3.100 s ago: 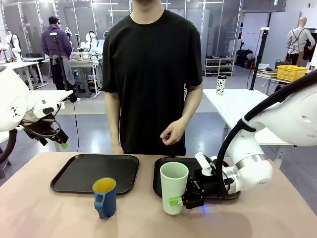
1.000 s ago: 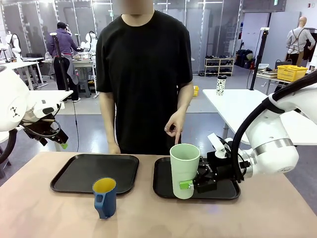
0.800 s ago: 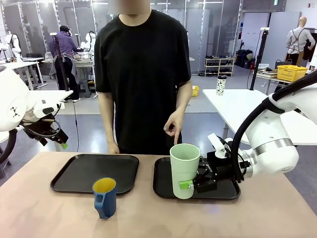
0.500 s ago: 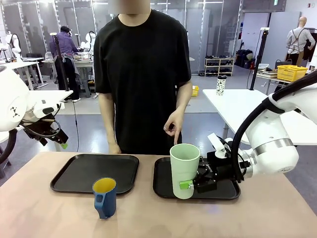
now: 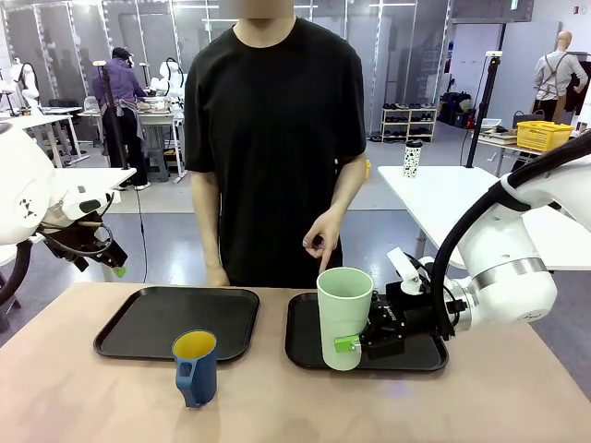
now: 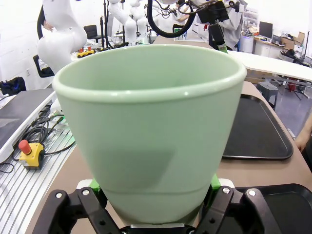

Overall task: Sort and store the cups by type.
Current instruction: Place the picked Reusable plastic cup into the Flat Tray indicated by the person.

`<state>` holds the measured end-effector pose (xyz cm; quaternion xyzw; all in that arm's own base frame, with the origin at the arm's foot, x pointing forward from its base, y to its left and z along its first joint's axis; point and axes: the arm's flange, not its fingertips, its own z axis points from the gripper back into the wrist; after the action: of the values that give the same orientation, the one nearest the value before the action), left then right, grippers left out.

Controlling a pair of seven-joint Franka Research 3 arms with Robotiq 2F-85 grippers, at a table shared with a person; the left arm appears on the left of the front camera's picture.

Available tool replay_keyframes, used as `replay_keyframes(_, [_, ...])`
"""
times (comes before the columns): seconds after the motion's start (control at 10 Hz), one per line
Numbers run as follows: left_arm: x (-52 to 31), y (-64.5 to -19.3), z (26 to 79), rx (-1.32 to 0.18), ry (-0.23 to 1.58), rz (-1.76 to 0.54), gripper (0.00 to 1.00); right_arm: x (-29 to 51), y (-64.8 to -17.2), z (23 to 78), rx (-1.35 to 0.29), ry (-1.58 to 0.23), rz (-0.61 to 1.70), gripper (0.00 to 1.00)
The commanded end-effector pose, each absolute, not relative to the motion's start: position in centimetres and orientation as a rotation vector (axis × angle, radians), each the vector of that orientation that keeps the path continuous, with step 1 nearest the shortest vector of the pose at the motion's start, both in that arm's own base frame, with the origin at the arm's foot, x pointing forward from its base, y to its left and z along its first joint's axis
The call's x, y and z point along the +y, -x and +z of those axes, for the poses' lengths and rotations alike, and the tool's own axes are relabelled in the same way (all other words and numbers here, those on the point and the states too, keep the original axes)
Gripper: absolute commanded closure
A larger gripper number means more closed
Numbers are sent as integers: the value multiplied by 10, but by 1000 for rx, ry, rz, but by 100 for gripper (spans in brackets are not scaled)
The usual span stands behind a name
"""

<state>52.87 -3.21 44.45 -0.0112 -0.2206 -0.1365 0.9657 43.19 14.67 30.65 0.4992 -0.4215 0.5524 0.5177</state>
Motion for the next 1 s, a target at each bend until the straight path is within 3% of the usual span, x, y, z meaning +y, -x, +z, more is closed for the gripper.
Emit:
replay_keyframes(0.0, [-30, -528, 446, -448, 28, -273, 0, 147, -432, 307, -1016, -1202, 1330, 47])
replay_keyframes(0.1, [-30, -528, 446, -448, 28, -273, 0, 147, -432, 306, -1011, -1198, 1326, 15])
replay_keyframes(0.9, [-30, -528, 446, -448, 28, -273, 0, 69, -555, 347, -1193, -1074, 1151, 15])
